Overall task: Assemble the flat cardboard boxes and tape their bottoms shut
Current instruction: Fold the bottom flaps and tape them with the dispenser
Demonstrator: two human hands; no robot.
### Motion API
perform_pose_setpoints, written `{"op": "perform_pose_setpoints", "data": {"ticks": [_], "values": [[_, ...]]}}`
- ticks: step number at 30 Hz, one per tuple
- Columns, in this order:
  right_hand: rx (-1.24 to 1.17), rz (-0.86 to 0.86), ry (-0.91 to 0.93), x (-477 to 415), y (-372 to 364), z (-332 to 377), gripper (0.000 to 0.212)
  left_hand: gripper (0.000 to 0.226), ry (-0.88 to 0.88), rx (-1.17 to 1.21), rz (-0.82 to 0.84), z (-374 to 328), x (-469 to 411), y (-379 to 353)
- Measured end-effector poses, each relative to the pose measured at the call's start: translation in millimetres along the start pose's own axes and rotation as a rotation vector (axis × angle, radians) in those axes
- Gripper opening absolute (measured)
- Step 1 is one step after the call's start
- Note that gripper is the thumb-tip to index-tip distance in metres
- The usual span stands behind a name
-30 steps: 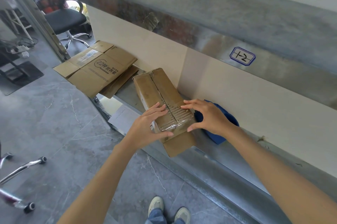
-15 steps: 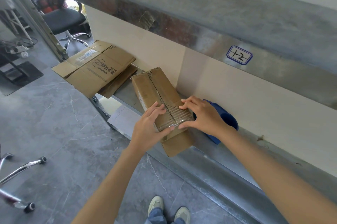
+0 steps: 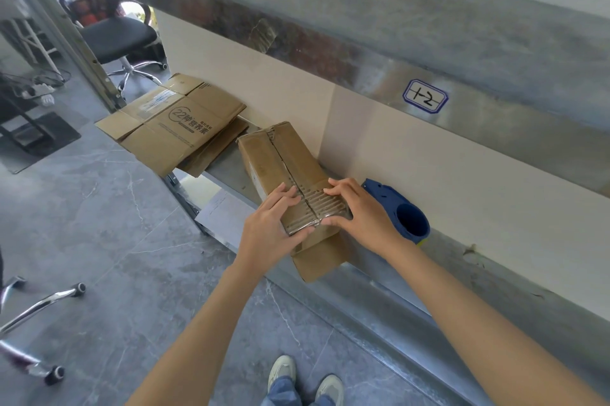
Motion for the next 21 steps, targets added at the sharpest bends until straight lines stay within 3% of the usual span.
{"op": "perform_pose_setpoints", "data": {"ticks": [5,7,14,21], "values": [[-0.3,-0.004,-0.096,1,-5,2,0.073,0.06,0.049,0.036,0.017,2,1,-2],[-0.357,-0.018,-0.134,2,-10,5,0.066,0.065,0.083,0.073,0.026,3,1,-4],[-0.271,-0.197,-0.172,-10,-16,13,0.052,0.07,0.069,0.214,0.065,-4,13,-11],[-0.123,-0.252,-0.173,-17,-25,12,0.062,0.061,0.019,0.187,0.05,15,11,6]]}}
Point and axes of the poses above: each hand's wrist, its own x-axis away from the middle knuckle, its own y-axis out of the back of the hand, z = x × y, the point moved 6 cm from there along -x, towards the middle knuckle, and after that the axes turned 7 degrees about -x, right-handed, at the moved point
